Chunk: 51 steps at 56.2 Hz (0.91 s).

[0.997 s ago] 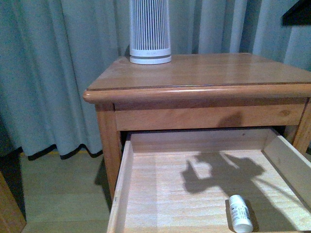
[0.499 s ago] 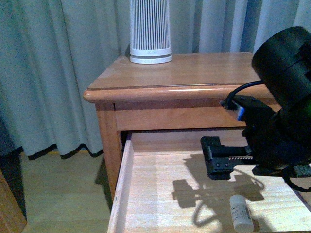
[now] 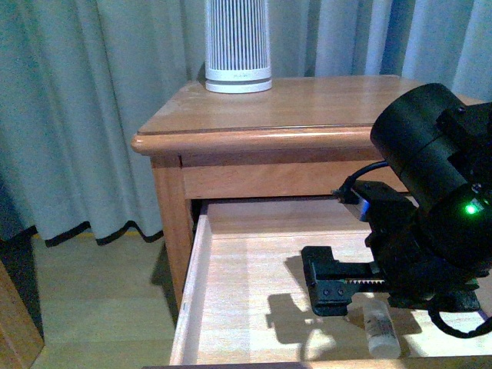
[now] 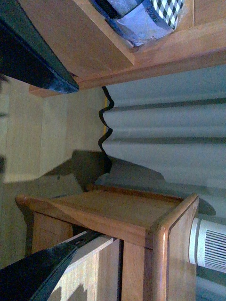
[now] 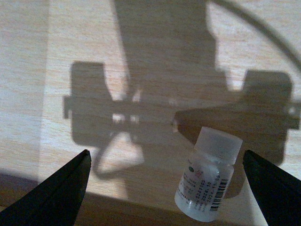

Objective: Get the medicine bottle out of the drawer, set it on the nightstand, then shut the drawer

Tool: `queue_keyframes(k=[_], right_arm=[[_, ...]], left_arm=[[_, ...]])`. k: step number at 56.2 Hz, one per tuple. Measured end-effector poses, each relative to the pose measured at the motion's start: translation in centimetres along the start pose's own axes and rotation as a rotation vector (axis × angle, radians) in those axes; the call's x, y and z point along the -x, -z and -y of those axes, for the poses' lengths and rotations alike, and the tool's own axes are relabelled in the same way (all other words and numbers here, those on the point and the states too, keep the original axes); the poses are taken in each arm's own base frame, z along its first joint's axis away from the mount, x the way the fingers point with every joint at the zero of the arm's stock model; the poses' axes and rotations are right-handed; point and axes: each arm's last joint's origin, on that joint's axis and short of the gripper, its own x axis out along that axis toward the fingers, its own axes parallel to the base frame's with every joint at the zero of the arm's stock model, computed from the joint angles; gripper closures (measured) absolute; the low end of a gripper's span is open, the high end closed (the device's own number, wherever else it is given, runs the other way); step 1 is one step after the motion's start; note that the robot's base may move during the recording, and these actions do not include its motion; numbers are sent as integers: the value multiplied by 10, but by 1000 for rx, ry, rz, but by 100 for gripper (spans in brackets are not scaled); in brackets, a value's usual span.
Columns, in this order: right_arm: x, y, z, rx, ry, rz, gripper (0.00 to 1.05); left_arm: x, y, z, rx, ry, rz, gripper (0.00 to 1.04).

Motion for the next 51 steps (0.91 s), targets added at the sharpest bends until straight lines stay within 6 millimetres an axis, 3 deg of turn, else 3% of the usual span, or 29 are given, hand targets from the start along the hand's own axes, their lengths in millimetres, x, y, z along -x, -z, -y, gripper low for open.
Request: queue_keyframes(k=[29,51], right_arm=[[-24,19,21,-60,29,-27,7],[-27,22,22,-58,56,-25,63]], left_arm=[[0,0,0,0,0,0,6],[0,0,0,0,0,0,6]])
